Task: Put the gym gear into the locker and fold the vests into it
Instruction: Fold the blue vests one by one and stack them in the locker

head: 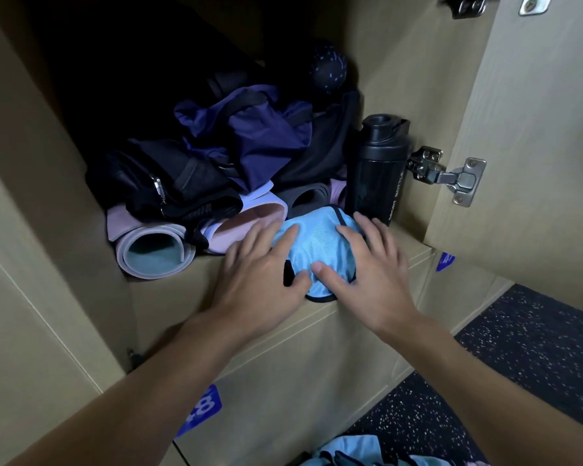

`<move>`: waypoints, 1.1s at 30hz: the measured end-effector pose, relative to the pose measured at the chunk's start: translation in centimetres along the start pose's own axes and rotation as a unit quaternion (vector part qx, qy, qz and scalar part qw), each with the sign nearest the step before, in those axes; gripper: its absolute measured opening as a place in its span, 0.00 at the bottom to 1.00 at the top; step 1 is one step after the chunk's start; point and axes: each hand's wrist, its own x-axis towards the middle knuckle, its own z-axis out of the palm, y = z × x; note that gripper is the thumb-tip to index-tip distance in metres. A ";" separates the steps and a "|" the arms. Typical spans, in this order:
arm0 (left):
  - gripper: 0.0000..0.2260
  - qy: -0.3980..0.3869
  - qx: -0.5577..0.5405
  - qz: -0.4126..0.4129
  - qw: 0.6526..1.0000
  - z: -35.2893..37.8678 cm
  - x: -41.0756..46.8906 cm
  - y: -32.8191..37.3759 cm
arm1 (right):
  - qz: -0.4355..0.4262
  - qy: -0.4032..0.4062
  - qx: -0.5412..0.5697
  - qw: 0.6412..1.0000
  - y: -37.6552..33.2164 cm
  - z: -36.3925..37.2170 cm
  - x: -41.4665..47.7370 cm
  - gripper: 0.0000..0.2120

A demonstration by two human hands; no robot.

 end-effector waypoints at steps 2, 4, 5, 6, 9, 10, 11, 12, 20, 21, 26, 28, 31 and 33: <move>0.33 -0.031 0.010 0.005 0.999 0.0 0.0 -0.3 | -0.003 -0.015 0.000 1.000 0.1 0.0 0.1 0.43; 0.32 -0.052 0.029 0.000 0.998 -0.1 0.1 -0.4 | 0.001 -0.026 0.000 1.000 0.2 0.0 0.4 0.42; 0.32 -0.069 0.040 -0.009 0.997 -0.2 0.2 -0.4 | 0.004 -0.034 -0.004 0.999 0.2 0.0 0.5 0.42; 0.33 -0.089 0.049 -0.022 0.995 -0.3 0.3 -0.4 | 0.008 -0.044 -0.009 0.999 0.1 0.1 0.7 0.40; 0.33 -0.128 0.052 -0.047 0.989 -0.4 0.6 -0.2 | 0.020 -0.054 -0.028 0.998 -0.1 0.0 1.0 0.37; 0.33 -0.128 0.048 -0.049 0.989 -0.5 0.6 -0.1 | 0.024 -0.054 -0.033 0.998 -0.2 -0.1 1.0 0.36; 0.33 -0.118 0.039 -0.049 0.991 -0.6 0.6 -0.1 | 0.029 -0.057 -0.034 0.997 -0.2 -0.1 1.0 0.36; 0.33 -0.104 0.025 -0.049 0.993 -0.7 0.6 0.0 | 0.032 -0.062 -0.029 0.997 -0.3 -0.2 1.0 0.36; 0.32 -0.043 -0.068 -0.061 0.995 -2.0 -2.2 1.2 | 0.066 -0.072 0.115 0.989 -0.3 -2.4 -1.6 0.36; 0.32 -0.025 -0.076 -0.057 0.995 -2.2 -2.7 1.4 | 0.066 -0.068 0.131 0.987 -0.4 -2.6 -2.3 0.36; 0.32 0.056 -0.062 -0.016 0.996 -2.4 -6.8 3.0 | 0.054 -0.077 0.166 0.982 -0.4 -3.4 -7.8 0.32; 0.28 0.063 -0.023 0.019 0.998 -2.0 -9.0 4.2 | 0.061 -0.091 0.147 0.983 -0.1 -3.1 -10.7 0.30; 0.24 -0.023 -0.026 0.057 0.998 -0.4 -11.6 5.7 | 0.080 -0.122 0.122 0.982 1.2 -2.5 -15.2 0.28; 0.22 -0.132 -0.040 0.064 0.988 1.3 -13.3 6.3 | 0.103 -0.162 0.131 0.973 2.8 -1.9 -18.1 0.28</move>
